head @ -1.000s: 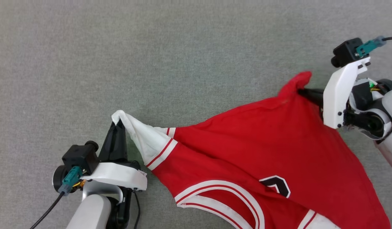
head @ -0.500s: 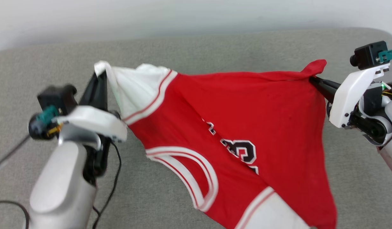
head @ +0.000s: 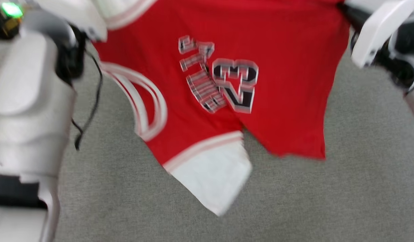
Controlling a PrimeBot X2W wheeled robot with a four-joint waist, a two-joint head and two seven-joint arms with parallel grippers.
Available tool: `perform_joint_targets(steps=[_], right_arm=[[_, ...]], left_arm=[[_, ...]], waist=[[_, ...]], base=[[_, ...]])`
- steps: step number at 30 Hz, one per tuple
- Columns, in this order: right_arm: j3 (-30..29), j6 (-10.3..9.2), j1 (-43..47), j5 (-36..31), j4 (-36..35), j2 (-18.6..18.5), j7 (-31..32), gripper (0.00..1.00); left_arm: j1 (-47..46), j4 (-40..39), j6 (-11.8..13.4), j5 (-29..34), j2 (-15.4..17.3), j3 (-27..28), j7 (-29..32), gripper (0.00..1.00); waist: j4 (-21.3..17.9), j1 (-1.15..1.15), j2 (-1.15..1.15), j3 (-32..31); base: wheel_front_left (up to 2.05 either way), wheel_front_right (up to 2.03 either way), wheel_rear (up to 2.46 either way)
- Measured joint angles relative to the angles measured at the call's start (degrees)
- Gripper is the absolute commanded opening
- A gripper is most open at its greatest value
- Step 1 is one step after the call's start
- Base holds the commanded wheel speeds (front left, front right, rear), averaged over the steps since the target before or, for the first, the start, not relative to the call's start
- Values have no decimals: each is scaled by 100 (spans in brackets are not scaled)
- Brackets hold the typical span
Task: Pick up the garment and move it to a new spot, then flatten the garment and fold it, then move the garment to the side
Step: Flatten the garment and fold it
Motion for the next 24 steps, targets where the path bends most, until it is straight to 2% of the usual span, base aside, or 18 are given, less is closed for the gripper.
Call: perform_joint_targets(steps=[14,24], right_arm=[[-382,0,-2444,-337,312,103,-1004,0],[-289,0,-3455,-414,478,140,-1494,0]], left_arm=[[-3259,649,108,460,199,-86,-276,0],[-4396,1010,116,512,203,-86,-531,0]], waist=[[51,0,0,1325],[94,1,0,2225]], base=[[0,0,0],[0,0,0]])
